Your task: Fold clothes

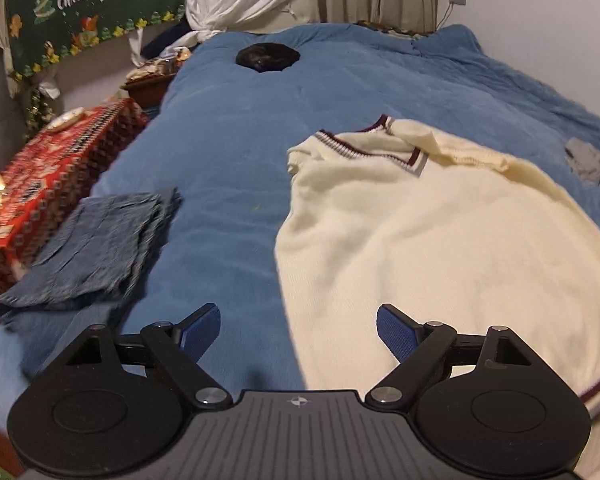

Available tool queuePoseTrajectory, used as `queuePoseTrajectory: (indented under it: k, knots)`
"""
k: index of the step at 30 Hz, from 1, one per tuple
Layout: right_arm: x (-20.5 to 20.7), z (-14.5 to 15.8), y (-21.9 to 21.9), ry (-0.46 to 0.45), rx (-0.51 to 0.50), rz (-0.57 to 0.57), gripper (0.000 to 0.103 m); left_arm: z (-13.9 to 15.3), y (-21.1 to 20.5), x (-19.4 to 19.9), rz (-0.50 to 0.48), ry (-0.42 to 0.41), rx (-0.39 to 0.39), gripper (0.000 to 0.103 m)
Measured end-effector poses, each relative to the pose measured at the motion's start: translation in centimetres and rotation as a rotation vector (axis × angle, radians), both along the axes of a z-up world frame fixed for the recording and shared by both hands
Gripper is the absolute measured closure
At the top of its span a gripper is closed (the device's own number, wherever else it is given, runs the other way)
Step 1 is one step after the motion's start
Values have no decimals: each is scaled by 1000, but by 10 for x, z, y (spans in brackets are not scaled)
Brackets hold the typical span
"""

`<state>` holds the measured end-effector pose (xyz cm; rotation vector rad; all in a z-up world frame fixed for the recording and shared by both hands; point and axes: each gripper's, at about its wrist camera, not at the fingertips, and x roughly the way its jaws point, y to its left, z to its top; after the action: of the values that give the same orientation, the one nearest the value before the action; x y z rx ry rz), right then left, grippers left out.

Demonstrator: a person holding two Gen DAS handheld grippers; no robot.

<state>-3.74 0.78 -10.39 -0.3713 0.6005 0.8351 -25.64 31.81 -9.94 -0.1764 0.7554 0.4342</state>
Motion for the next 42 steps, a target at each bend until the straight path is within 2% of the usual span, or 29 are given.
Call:
queuePoseTrajectory:
  k: [3,5,9,10,11,12,13,14,15,17,18,20,23,26,28,30,31,32,34,39,42]
  knots:
    - [29,17,23,-11,16,29,1,3,18,22,-37,-51,-50,18]
    - [53,29,42,-21,23,45,1,6,31,44,-46,-73,-30,18]
    - [102,43,91,20,25,95,4,12,59,88,-68,-95,7,19]
    - [115,46,105,30,14,107,11,13,69,101,-68,-103,-2,20]
    - [127,49,120,45,4,119,19,14,78,112,-64,-95,-16,28]
    - [139,50,136,66,-5,130,23,15,87,124,-58,-89,-32,32]
    - [151,51,153,88,-14,141,29,16,97,137,-47,-85,-52,40]
    - [162,52,169,110,-22,152,35,17,106,147,-38,-83,-68,43]
    - [170,51,185,132,-30,161,38,18,113,155,-32,-83,-77,43]
    - [185,45,217,171,-48,171,52,19,128,168,4,-87,-95,47]
    - [193,42,233,191,-58,176,54,18,134,172,26,-80,-120,47]
    - [208,30,264,235,-72,162,67,16,146,179,73,-62,-173,48]
    - [227,3,307,315,-103,96,68,14,154,186,120,-1,-210,48]
    - [233,-25,339,307,-169,45,65,13,153,192,109,72,-212,46]
    - [233,-41,352,300,-207,29,63,12,151,196,88,97,-191,45]
    - [229,-51,358,240,-263,44,67,10,152,201,60,115,-169,43]
    - [227,-55,359,207,-290,55,88,8,153,204,48,125,-155,43]
    - [230,-54,357,201,-294,62,93,6,154,208,38,130,-147,43]
    - [241,-45,347,224,-263,55,96,6,162,215,21,118,-154,44]
    - [278,-14,324,117,-266,-13,97,1,181,237,-36,94,-179,44]
    - [309,-10,315,108,-280,-51,97,-14,190,260,-96,101,-226,44]
